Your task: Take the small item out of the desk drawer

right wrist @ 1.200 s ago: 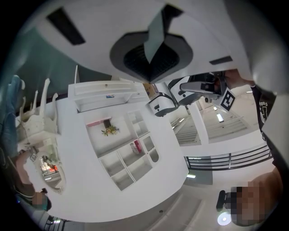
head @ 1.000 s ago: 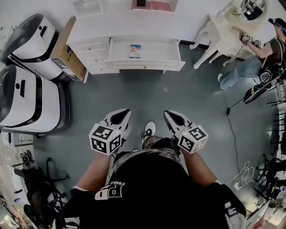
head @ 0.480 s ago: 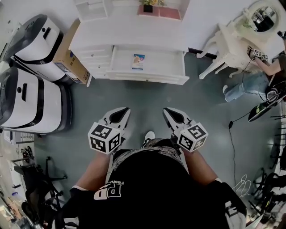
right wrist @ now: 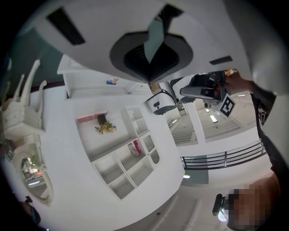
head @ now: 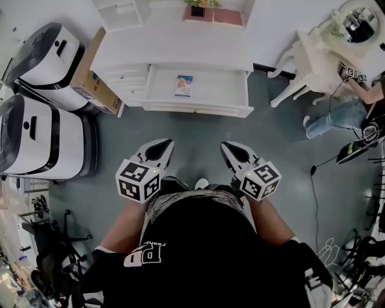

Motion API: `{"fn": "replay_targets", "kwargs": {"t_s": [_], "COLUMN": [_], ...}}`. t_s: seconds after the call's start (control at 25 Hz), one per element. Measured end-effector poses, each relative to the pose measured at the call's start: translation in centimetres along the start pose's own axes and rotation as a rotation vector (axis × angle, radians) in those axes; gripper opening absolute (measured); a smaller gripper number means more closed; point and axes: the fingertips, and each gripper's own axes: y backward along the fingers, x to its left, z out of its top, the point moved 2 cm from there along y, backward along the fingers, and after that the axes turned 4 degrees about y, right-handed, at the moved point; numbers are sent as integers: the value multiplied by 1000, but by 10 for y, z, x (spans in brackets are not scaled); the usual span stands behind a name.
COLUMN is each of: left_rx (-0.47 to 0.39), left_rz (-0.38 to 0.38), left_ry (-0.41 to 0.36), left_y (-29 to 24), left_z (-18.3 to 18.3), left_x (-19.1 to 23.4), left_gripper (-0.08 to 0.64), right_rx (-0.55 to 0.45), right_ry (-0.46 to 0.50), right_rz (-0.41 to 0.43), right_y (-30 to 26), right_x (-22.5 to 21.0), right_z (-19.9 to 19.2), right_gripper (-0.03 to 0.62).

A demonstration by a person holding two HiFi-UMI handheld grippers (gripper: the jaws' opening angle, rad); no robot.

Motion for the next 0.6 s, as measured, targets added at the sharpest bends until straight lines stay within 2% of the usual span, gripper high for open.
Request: {"fn": "replay_targets", "kwargs": {"t_s": [0.4,0.6], "left_rx": [14,3], "left_rz": [10,-27], "left_ry": [26,20], "left_y": [-17,-42], "left_z": [-1,22], "left_x": [31,56], "left_gripper": [15,15], "right_rx": [14,29], "right_ry": [12,2], "right_rz": [10,-33], "right_y": [-29,-54], "right_x": [-9,-28], "right_z": [5,12], "right_gripper": [9,9]}}
